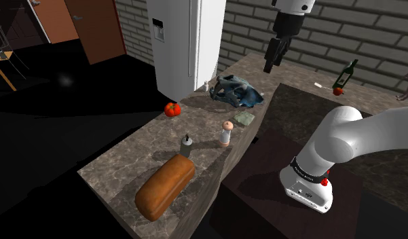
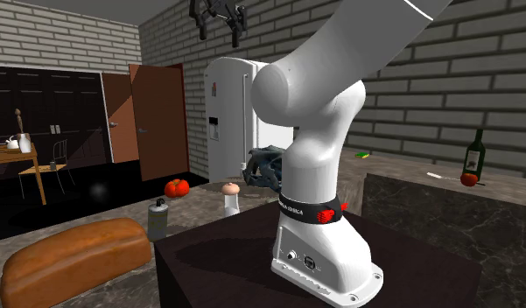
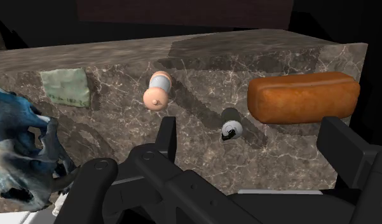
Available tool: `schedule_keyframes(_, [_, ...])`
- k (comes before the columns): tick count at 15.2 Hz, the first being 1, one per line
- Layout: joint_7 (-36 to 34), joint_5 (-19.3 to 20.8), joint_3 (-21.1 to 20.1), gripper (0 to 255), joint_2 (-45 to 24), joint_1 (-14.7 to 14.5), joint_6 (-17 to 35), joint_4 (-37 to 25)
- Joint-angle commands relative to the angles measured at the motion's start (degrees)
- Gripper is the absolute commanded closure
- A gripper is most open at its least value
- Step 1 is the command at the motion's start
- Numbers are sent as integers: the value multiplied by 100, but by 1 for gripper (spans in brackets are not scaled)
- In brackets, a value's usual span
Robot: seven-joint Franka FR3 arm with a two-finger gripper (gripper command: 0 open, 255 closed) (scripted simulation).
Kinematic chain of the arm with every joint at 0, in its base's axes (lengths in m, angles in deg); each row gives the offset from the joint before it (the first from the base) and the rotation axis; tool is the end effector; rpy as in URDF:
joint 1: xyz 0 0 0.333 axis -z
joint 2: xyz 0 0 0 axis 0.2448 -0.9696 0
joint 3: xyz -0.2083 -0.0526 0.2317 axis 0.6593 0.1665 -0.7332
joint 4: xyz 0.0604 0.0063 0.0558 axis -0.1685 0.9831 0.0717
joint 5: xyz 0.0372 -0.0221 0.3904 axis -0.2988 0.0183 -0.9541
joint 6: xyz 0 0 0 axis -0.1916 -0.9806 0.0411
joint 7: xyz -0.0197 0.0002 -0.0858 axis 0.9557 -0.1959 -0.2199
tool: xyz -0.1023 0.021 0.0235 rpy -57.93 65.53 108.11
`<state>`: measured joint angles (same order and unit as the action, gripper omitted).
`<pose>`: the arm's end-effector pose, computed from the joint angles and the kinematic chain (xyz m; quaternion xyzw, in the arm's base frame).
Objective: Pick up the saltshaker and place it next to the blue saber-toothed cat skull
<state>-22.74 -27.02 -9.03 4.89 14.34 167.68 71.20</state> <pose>0.2787 0.0310 0.6261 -0.9992 -0.0284 0.0082 0.0263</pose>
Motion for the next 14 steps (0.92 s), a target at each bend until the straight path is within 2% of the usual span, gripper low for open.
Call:
schedule_keyframes(1, [0,0,0,0,0,0,0,0])
schedule_keyframes(8, [387,102,299,0,-206,106,1327,1138])
schedule_keyframes(14, [734,154,567,0,-765,202,2571,1841])
